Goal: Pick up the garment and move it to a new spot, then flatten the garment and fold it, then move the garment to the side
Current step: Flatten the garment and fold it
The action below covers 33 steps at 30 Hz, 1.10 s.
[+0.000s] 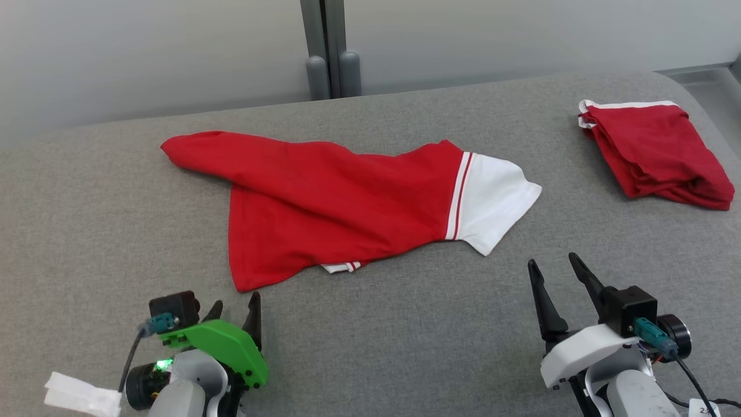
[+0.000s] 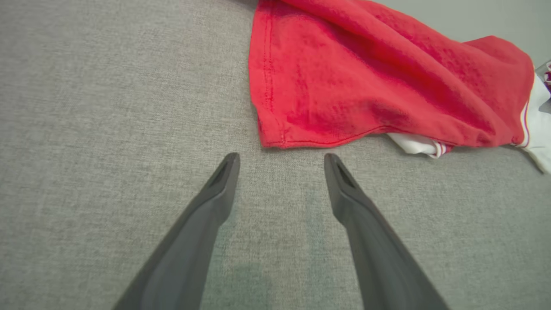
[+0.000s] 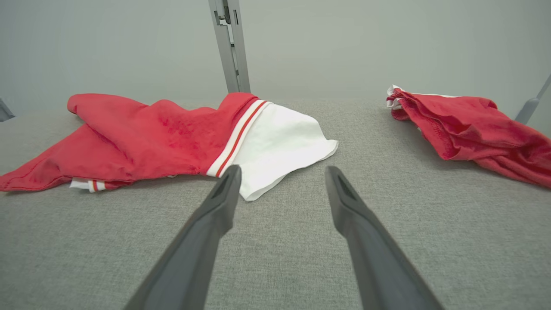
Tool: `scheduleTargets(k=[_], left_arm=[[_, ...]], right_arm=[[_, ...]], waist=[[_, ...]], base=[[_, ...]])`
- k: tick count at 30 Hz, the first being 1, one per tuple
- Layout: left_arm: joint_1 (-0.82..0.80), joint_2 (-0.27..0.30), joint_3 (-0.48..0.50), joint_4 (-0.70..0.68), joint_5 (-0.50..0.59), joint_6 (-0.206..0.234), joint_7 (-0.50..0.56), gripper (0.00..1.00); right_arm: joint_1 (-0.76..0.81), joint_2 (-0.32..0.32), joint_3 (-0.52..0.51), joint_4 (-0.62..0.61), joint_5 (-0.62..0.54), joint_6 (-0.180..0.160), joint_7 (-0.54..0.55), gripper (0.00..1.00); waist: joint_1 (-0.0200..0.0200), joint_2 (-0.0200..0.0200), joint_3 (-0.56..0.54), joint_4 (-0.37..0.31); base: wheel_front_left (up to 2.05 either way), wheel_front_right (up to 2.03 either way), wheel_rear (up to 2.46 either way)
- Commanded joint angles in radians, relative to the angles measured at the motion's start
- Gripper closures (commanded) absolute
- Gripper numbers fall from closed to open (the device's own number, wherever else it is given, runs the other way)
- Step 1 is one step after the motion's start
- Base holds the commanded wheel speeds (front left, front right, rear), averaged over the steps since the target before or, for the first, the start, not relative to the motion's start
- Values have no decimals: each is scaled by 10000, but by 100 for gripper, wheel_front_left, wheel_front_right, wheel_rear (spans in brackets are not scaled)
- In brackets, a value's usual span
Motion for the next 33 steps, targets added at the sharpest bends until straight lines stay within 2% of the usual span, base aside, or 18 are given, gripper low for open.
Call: scheduleTargets(k=[1,8,14,15,17,18,21,23,24,26,33], left_arm=[[-320,23,102,165,-254,89,148,0],[-940,15,156,928,-1372,259,643,0],[-1223,12,218,1151,-2272,270,332,1],[-1276,13,251,1149,-2387,261,255,5],[-1409,13,284,1147,-2618,263,64,24],[-1490,14,306,1156,-2661,297,-31,47],[-1662,14,264,1259,-2695,347,-180,52],[-1832,15,266,1340,-2672,361,-340,68],[-1901,15,267,1367,-2654,363,-418,82],[-2038,15,247,1425,-2586,379,-621,100],[-2351,71,144,1450,-2380,321,-1352,100]], right_arm=[[-137,-46,26,27,-74,-15,-45,0],[-348,-42,66,40,-67,-15,-45,0],[-443,-42,-7,-16,-104,-15,-45,0],[-458,-42,-15,-29,-109,-15,-45,0],[-482,-42,-38,-48,-115,-15,-45,0],[-503,-42,-47,-54,-114,-15,-45,0],[-581,-42,-79,-67,-121,-15,-45,0],[-687,-42,-84,-54,-168,-15,-45,0],[-754,-42,-80,-45,-194,-15,-45,0],[-938,-44,-84,38,-329,-15,-45,0],[-2382,-37,-508,1046,-1630,-15,46,0]], waist=[[0,0,246,-227],[0,0,555,-566],[0,0,682,-727],[0,0,699,-740],[0,0,743,-755],[0,0,772,-757],[0,0,867,-758],[0,0,955,-763],[0,0,996,-765],[0,0,1092,-757],[0,0,1437,-604]], base=[[0,0,0],[0,0,0],[0,0,0],[0,0,0],[0,0,0],[0,0,0],[0,0,0],[0,0,0],[0,0,0],[0,0,0],[0,0,0]])
